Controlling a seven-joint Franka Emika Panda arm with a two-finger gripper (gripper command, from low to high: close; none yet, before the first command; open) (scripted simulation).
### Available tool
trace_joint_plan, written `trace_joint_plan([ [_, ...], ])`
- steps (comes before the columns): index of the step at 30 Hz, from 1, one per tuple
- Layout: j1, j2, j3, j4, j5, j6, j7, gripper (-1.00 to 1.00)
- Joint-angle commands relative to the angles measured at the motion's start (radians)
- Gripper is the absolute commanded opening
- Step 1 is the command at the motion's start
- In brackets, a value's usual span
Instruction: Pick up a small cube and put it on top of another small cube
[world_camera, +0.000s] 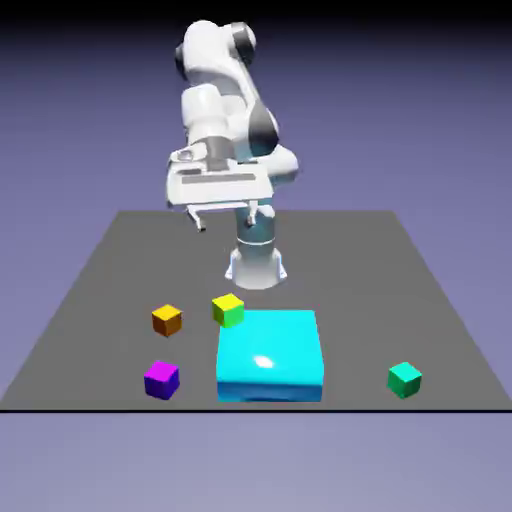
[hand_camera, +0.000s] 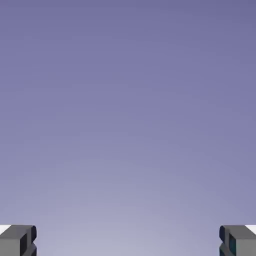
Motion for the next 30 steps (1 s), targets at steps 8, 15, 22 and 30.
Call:
trace_joint_plan([
  [8,0.221,-0.002,-0.290,0.071,-0.030,-0.059,-0.196,0.00],
  [15,0.415,-0.004,-0.544,0.132,-0.055,-0.110,-0.368,0.00],
  [22,0.608,-0.006,-0.797,0.194,-0.081,-0.161,-0.540,0.00],
  [30,0.830,-0.008,-1.087,0.265,-0.111,-0.219,-0.736,0.00],
])
